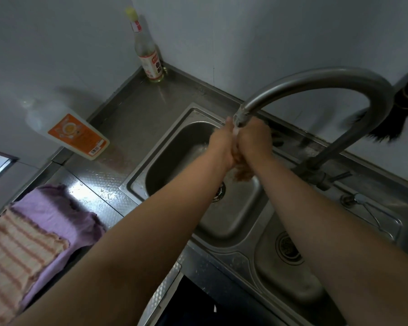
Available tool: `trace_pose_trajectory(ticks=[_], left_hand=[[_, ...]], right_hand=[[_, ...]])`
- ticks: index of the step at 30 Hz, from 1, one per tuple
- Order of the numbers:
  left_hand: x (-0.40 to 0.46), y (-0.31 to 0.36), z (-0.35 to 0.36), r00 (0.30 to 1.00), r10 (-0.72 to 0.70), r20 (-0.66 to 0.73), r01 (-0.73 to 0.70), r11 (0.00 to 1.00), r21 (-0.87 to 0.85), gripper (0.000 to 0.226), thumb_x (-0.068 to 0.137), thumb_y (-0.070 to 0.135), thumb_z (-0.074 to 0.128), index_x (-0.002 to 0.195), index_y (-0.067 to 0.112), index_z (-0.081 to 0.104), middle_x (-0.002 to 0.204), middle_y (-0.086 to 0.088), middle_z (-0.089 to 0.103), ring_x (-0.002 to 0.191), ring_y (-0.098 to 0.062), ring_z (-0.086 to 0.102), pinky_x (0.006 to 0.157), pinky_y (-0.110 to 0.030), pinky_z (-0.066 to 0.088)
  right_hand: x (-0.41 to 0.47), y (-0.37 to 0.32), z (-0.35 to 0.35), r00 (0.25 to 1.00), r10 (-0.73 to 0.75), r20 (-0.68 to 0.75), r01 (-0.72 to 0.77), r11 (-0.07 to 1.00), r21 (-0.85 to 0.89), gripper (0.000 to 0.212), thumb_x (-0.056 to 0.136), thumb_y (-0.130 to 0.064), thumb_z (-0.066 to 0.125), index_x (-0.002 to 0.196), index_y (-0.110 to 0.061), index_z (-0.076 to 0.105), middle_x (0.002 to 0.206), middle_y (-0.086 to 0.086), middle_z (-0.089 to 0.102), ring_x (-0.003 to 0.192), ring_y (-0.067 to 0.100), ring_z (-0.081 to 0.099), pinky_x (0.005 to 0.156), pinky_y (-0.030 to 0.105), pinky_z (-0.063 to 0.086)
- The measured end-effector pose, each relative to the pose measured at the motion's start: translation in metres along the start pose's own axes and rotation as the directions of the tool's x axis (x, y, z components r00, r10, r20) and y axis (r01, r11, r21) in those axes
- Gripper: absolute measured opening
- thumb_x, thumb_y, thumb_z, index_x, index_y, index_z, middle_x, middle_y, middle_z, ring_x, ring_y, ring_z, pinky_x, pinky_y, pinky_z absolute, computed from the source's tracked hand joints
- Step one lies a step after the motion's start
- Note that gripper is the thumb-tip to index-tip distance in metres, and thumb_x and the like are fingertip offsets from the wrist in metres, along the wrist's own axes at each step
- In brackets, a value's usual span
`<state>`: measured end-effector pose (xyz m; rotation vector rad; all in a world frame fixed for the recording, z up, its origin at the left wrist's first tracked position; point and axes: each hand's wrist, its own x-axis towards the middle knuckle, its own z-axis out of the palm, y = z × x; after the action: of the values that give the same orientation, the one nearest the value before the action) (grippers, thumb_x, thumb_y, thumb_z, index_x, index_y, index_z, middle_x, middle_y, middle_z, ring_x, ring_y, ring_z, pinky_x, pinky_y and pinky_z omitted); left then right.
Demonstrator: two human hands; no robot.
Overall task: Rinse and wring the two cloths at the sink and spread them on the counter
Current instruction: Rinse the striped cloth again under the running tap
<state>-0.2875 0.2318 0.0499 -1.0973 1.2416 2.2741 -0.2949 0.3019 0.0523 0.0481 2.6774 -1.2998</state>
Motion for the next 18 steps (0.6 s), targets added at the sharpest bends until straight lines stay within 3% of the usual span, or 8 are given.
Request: trace_pose_trajectory(ticks=[2, 3, 5, 7, 9, 13, 15, 18], left_hand=[[0.001, -0.004, -0.006, 0.996, 0.006, 0.091, -0.015, 0.995, 0.095, 0.035, 0.101, 0.037, 0.045, 0.079, 0.012, 0.056, 0.052, 0.002, 0.045, 0.035, -0.009, 0.039, 0.031, -0.019, 0.031], [0.001, -0.001, -0.013, 0.991, 0.042, 0.125, -0.060, 0.987, 0.149, 0.034, 0.098, 0.039, 0.049, 0.080, 0.011, 0.057, 0.054, 0.000, 0.049, 0.037, -0.010, 0.044, 0.033, -0.020, 0.037], [0.003, 0.014, -0.028, 0.973, 0.088, 0.214, -0.127, 0.976, 0.178, 0.036, 0.091, 0.043, 0.057, 0.082, 0.008, 0.060, 0.064, -0.005, 0.057, 0.050, -0.014, 0.056, 0.048, -0.024, 0.054], [0.006, 0.029, -0.043, 0.943, 0.139, 0.303, -0.203, 0.960, 0.191, 0.041, 0.092, 0.041, 0.058, 0.073, 0.005, 0.061, 0.065, -0.010, 0.058, 0.059, -0.019, 0.059, 0.065, -0.027, 0.058], [0.008, 0.034, -0.053, 0.923, 0.195, 0.333, -0.287, 0.924, 0.252, 0.040, 0.091, 0.037, 0.063, 0.072, 0.002, 0.060, 0.068, -0.018, 0.055, 0.064, -0.026, 0.055, 0.074, -0.032, 0.050], [0.007, 0.028, -0.056, 0.922, 0.308, 0.233, -0.383, 0.811, 0.442, 0.036, 0.094, 0.037, 0.058, 0.070, 0.010, 0.062, 0.062, -0.006, 0.061, 0.056, -0.017, 0.059, 0.063, -0.031, 0.050], [0.004, 0.024, -0.051, 0.886, 0.439, 0.151, -0.435, 0.671, 0.600, 0.039, 0.095, 0.041, 0.056, 0.066, 0.015, 0.056, 0.058, 0.000, 0.056, 0.052, -0.011, 0.054, 0.056, -0.026, 0.046], [0.005, 0.020, -0.042, 0.819, 0.561, 0.122, -0.438, 0.472, 0.765, 0.045, 0.097, 0.045, 0.048, 0.062, 0.018, 0.049, 0.054, 0.003, 0.047, 0.047, -0.009, 0.046, 0.052, -0.026, 0.039]], right_hand=[[0.006, 0.006, -0.013, 1.000, 0.031, -0.007, -0.030, 0.998, 0.054, 0.038, 0.100, -0.027, 0.045, 0.068, -0.009, 0.056, 0.070, 0.004, 0.059, 0.066, 0.016, 0.057, 0.063, 0.034, 0.044], [0.003, 0.006, -0.017, 0.998, 0.042, 0.056, -0.048, 0.992, 0.120, 0.035, 0.100, -0.024, 0.044, 0.070, -0.011, 0.056, 0.071, 0.002, 0.057, 0.067, 0.014, 0.055, 0.062, 0.030, 0.039], [-0.006, 0.006, -0.021, 0.966, 0.055, 0.252, -0.101, 0.980, 0.171, 0.031, 0.102, -0.028, 0.039, 0.095, -0.009, 0.062, 0.094, 0.006, 0.062, 0.087, 0.021, 0.058, 0.064, 0.021, 0.040], [-0.007, 0.015, -0.021, 0.896, 0.103, 0.431, -0.164, 0.981, 0.107, 0.053, 0.097, -0.056, 0.038, 0.119, -0.015, 0.063, 0.118, 0.006, 0.062, 0.102, 0.019, 0.056, 0.080, 0.019, 0.043], [-0.009, 0.025, -0.023, 0.834, 0.115, 0.539, -0.228, 0.963, 0.147, 0.065, 0.075, -0.081, 0.047, 0.106, -0.029, 0.069, 0.114, -0.002, 0.069, 0.105, 0.017, 0.060, 0.097, 0.039, 0.045], [-0.007, 0.041, -0.017, 0.874, 0.000, 0.486, -0.293, 0.798, 0.527, 0.034, 0.087, -0.043, 0.060, 0.106, -0.017, 0.070, 0.107, 0.009, 0.068, 0.102, 0.026, 0.061, 0.095, 0.046, 0.043], [-0.006, 0.039, -0.017, 0.895, 0.013, 0.447, -0.335, 0.682, 0.650, 0.024, 0.093, -0.031, 0.057, 0.105, -0.014, 0.070, 0.104, 0.011, 0.067, 0.099, 0.027, 0.061, 0.095, 0.049, 0.045], [-0.007, 0.032, -0.014, 0.909, 0.027, 0.417, -0.346, 0.607, 0.715, 0.014, 0.090, -0.024, 0.059, 0.090, -0.014, 0.068, 0.093, 0.007, 0.068, 0.091, 0.022, 0.064, 0.087, 0.042, 0.049]])
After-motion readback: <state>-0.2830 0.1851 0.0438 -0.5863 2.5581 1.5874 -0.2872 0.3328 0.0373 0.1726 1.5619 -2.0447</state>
